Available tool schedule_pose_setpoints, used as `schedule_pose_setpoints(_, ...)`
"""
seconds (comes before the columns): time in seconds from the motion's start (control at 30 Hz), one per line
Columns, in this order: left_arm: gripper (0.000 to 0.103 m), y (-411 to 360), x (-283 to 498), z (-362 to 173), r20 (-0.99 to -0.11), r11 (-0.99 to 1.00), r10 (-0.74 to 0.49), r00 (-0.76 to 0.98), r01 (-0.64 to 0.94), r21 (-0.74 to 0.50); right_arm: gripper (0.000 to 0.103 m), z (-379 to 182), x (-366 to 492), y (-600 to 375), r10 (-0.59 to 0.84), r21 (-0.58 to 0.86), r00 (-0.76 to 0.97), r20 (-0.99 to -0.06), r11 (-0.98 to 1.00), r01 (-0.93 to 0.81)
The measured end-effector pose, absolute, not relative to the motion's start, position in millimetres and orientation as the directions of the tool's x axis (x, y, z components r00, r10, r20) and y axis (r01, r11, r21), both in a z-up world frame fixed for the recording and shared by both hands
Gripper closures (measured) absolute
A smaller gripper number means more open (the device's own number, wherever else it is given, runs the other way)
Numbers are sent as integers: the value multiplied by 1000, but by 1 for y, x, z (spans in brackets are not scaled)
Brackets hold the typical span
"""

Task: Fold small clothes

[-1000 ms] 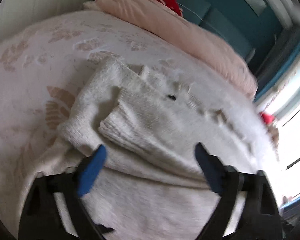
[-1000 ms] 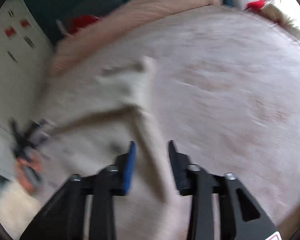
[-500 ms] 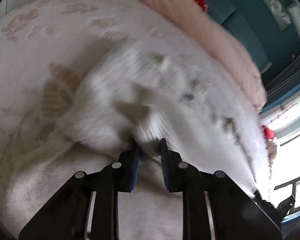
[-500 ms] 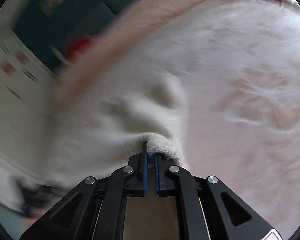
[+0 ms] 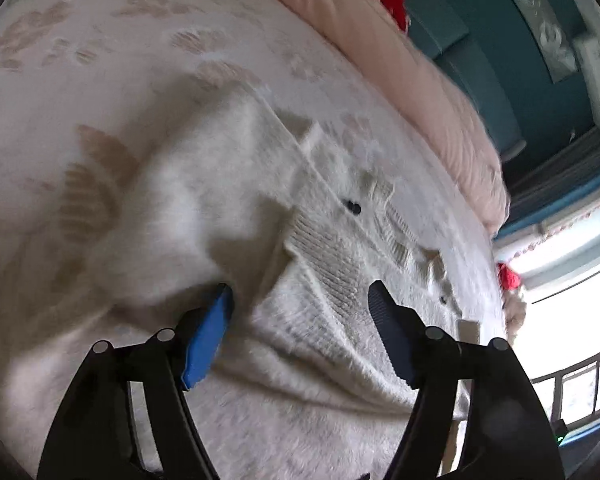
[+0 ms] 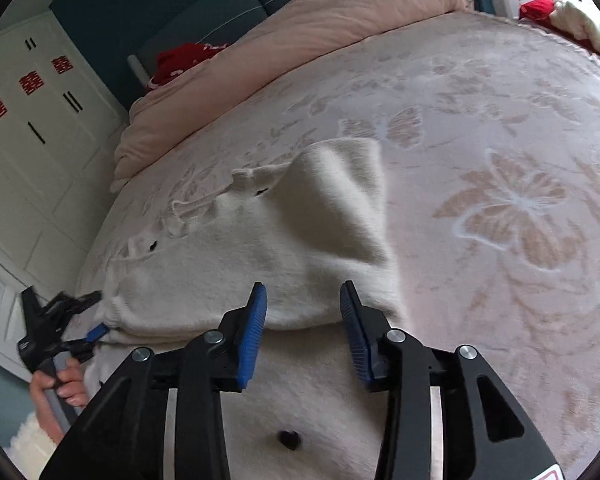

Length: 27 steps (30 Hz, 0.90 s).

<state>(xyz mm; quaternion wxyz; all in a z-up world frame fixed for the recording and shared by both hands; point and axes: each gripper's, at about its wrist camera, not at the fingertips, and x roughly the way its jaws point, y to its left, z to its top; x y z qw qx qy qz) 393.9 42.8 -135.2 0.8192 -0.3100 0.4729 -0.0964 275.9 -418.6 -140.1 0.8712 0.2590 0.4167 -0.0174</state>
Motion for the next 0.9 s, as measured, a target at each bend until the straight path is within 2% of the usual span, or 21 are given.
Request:
schedule_pose_setpoints(0.03,61,35,398,-137,-733,814,-435,524,-118,-568,64,-141,281,-415,194,439,649,-736,866,239)
schedule_pose_setpoints(0.07,96,29,400,-137,-740,832,-431,517,-90,-548,64,-141,289,-408,198,434,645,-738,871,229)
schedule_pose_setpoints(0.1,96,23,400,-132,-751,859,-411,518,-56,-509,64,-140,296,-401,195,424,640,-743,877,225)
schedule_pose_setpoints(0.2,97,39,384,-101,-675,872,-375,635,-5,-489,64,-132,307,-393,183,412,665,-724,888,204)
schedule_pose_setpoints(0.27,97,56,377,-92,-655,873,-347,672,-25,-488,64,-127,313,-399,163,406,684,-711,890,209)
schedule_pose_setpoints(0.33,97,68,381,-102,-694,901,-289,660,-58,-430,64,-136,326,-411,134,387,666,-734,888,248)
schedule_pose_setpoints(0.4,96,73,387,-126,-744,903,-292,601,-83,-421,66,-145,339,-418,104,362,637,-764,886,289)
schedule_pose_setpoints(0.47,96,71,384,-135,-748,911,-286,599,-74,-407,75,-142,350,-421,122,390,655,-745,877,280)
schedule_pose_setpoints(0.57,96,66,384,-141,-745,920,-276,607,-57,-387,83,-146,368,-414,184,410,656,-732,888,209)
schedule_pose_setpoints(0.6,96,65,384,-143,-745,922,-273,608,-56,-384,86,-158,379,-413,191,394,629,-754,897,200)
schedule_pose_setpoints(0.63,96,66,385,-145,-746,924,-271,608,-54,-379,96,-183,394,-418,143,322,542,-828,913,250)
schedule_pose_setpoints(0.67,95,66,384,-147,-746,925,-271,609,-50,-377,103,-197,401,-424,107,277,491,-864,916,289)
schedule_pose_setpoints(0.73,95,65,382,-147,-744,933,-264,614,-32,-357,100,-189,397,-431,119,331,534,-837,887,321)
schedule_pose_setpoints(0.77,94,65,382,-147,-742,938,-259,618,-23,-346,93,-178,391,-429,122,349,563,-817,882,316)
schedule_pose_setpoints(0.83,93,67,381,-151,-738,939,-260,622,-13,-342,91,-162,377,-418,129,363,625,-770,894,262)
schedule_pose_setpoints(0.87,93,68,381,-153,-736,938,-263,624,-15,-348,87,-166,376,-414,122,342,618,-777,905,251)
schedule_pose_setpoints(0.9,93,69,381,-153,-733,935,-264,627,-21,-354,90,-182,378,-411,104,292,557,-824,920,261)
